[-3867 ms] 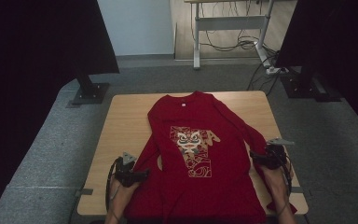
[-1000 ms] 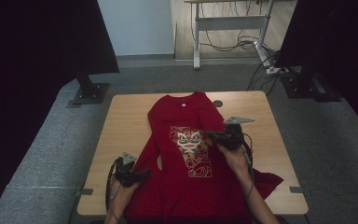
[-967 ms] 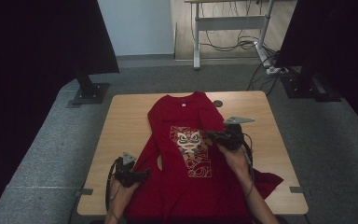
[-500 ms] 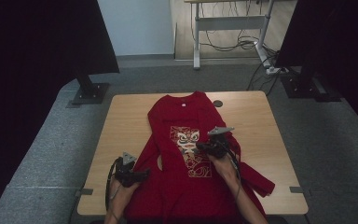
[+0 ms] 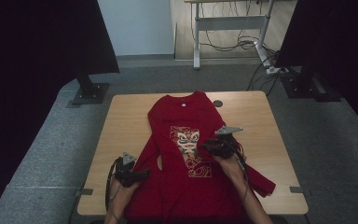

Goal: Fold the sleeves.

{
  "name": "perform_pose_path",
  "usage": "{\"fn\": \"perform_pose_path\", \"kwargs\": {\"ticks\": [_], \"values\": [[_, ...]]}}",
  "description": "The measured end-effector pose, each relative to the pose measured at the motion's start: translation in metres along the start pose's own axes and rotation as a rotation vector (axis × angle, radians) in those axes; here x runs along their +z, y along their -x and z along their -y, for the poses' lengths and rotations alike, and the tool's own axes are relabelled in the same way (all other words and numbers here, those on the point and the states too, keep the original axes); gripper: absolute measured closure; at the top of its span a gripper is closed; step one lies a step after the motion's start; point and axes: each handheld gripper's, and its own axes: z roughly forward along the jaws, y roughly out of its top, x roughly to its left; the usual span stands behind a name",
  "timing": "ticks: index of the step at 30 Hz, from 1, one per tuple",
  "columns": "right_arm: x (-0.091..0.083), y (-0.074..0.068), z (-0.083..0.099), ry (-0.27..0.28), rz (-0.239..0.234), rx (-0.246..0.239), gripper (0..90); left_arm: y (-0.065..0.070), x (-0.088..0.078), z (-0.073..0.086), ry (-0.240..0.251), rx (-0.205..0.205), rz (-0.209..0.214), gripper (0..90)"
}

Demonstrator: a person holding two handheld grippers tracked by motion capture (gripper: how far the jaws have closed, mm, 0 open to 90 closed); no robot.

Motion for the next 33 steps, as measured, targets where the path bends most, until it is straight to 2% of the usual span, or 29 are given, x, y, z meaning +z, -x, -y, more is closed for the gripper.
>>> {"fn": "perform_pose_path", "kwargs": {"ticks": [1,2,4,5,9,11,17,18,19,20,27,28,32,33], "values": [[0.000,0.000,0.000,0.000,0.000,0.000,56.1,0.000,0.000,0.000,0.000,0.000,0.000,11.8],[-0.010,0.003,0.005,0.002,0.009,0.002,56.1,0.000,0.000,0.000,0.000,0.000,0.000,11.8],[-0.010,0.003,0.005,0.002,0.009,0.002,54.1,0.000,0.000,0.000,0.000,0.000,0.000,11.8],[-0.019,0.004,0.009,0.001,0.021,-0.003,52.3,0.000,0.000,0.000,0.000,0.000,0.000,11.8],[-0.022,0.004,0.011,0.002,0.024,-0.005,51.3,0.000,0.000,0.000,0.000,0.000,0.000,11.8],[-0.038,0.005,0.017,0.006,0.047,-0.014,43.4,0.000,0.000,0.000,0.000,0.000,0.000,11.9],[-0.046,0.004,0.021,0.003,0.062,-0.027,40.5,0.000,0.000,0.000,0.000,0.000,0.000,11.9],[-0.055,0.003,0.028,-0.002,0.075,-0.039,40.5,0.000,0.000,0.000,0.000,0.000,0.000,11.9],[-0.055,0.003,0.028,-0.002,0.075,-0.039,38.6,0.000,0.000,0.000,0.000,0.000,0.000,11.9],[-0.061,0.003,0.033,-0.008,0.085,-0.050,38.8,0.000,0.000,0.000,0.000,0.000,0.000,11.8],[-0.077,0.006,0.048,-0.023,0.102,-0.054,43.4,0.000,0.000,0.000,0.000,0.000,0.000,11.8],[-0.088,0.008,0.058,-0.027,0.115,-0.049,46.8,0.000,0.000,0.000,0.000,0.000,0.000,11.8],[-0.092,0.009,0.061,-0.028,0.120,-0.049,48.2,0.000,0.000,0.000,0.000,0.000,0.000,11.8],[-0.103,0.010,0.070,-0.028,0.135,-0.047,51.2,0.000,0.000,0.000,0.001,0.000,0.000,11.8]]}}
